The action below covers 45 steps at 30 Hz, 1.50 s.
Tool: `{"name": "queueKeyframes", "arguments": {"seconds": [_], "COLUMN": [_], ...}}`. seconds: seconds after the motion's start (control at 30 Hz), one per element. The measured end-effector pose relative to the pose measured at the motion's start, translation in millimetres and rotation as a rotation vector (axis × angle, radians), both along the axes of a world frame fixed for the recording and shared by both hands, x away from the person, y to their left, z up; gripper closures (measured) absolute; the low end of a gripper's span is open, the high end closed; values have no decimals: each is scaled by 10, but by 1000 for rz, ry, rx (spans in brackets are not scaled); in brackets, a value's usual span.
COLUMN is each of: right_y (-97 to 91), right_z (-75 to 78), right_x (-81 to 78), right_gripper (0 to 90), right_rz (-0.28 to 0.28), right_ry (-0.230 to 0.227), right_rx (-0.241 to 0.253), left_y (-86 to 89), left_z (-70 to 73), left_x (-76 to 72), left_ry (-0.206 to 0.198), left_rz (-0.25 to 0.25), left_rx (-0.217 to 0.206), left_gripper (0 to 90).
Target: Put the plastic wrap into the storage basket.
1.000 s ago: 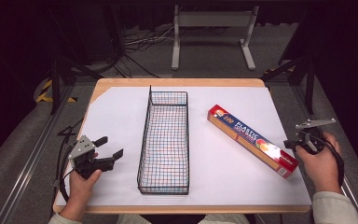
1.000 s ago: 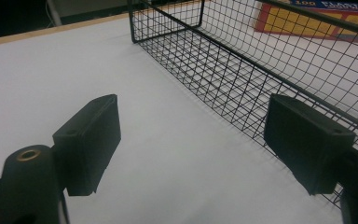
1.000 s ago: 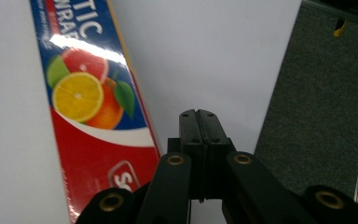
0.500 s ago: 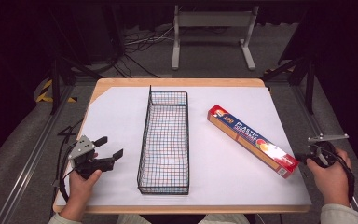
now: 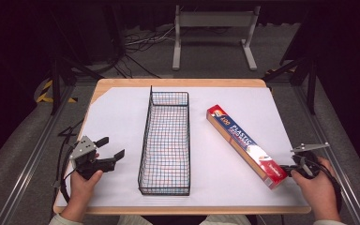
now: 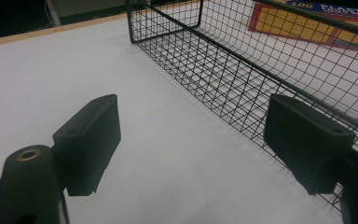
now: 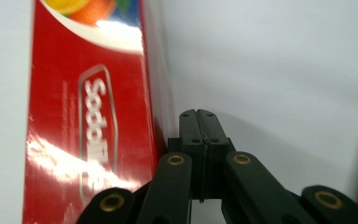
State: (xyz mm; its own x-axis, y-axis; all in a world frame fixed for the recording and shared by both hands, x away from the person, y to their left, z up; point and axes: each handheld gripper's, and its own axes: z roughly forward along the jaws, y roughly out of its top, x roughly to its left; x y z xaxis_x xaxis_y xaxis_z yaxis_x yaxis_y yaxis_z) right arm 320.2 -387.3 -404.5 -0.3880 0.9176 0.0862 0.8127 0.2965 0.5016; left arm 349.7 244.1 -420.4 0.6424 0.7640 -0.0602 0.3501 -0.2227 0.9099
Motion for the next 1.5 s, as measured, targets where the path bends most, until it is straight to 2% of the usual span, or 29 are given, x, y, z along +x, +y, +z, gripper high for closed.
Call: {"name": "queueKeyframes", "arguments": {"seconds": [0.1,0.2,0.27,0.4,0.43,0.5,0.53,0.6,0.63,0.77,0.87,0.9,0.93,1.03,1.1,1.13,1.23,1.4,1.5], "right_y": [285,613,740,923,941,931,927,922,926,1007,1141,1141,1253,1411,1498,1533,1619,1696,1734], "right_z": [-20,-1,24,83,92,110,122,187,215,384,482,482,521,534,517,505,441,295,193], "right_x": [20,59,77,103,109,126,130,145,152,244,322,322,378,471,536,570,681,862,941], "right_gripper": [900,900,900,900,900,899,849,756,722,514,393,393,342,295,284,279,239,207,189], "right_rz": [49,127,148,184,183,154,140,98,82,16,-13,-13,-21,-28,-59,-74,-112,-157,-161], "right_ry": [20,30,39,51,55,44,34,-20,-30,-60,-82,-82,-93,-74,-58,-32,-2,35,81], "right_rx": [-36,-35,-47,-17,-30,-20,-13,-67,-73,15,38,38,58,45,45,43,21,-42,-89], "left_y": [-3,4,11,18,18,17,19,19,18,11,17,17,17,19,18,20,21,31,38], "left_z": [-3,-3,-3,-1,-1,-3,-1,-2,-3,-6,-13,-13,-14,-13,-13,-13,-13,-11,-11], "left_x": [1,-1,0,-3,-3,-3,-4,-4,-1,2,6,6,8,13,10,9,7,-1,-2], "left_ry": [3,3,2,4,3,2,3,5,5,0,2,2,4,4,6,5,4,0,1], "left_rz": [2,6,4,2,2,2,3,5,4,5,5,5,6,3,8,8,9,10,14], "left_rx": [-5,-4,-7,-7,-7,-7,-7,-8,-6,1,-6,-6,-4,-1,-8,-9,-11,-6,-11], "left_gripper": [194,194,193,194,194,193,193,193,193,193,193,193,193,193,193,193,193,193,193]}}
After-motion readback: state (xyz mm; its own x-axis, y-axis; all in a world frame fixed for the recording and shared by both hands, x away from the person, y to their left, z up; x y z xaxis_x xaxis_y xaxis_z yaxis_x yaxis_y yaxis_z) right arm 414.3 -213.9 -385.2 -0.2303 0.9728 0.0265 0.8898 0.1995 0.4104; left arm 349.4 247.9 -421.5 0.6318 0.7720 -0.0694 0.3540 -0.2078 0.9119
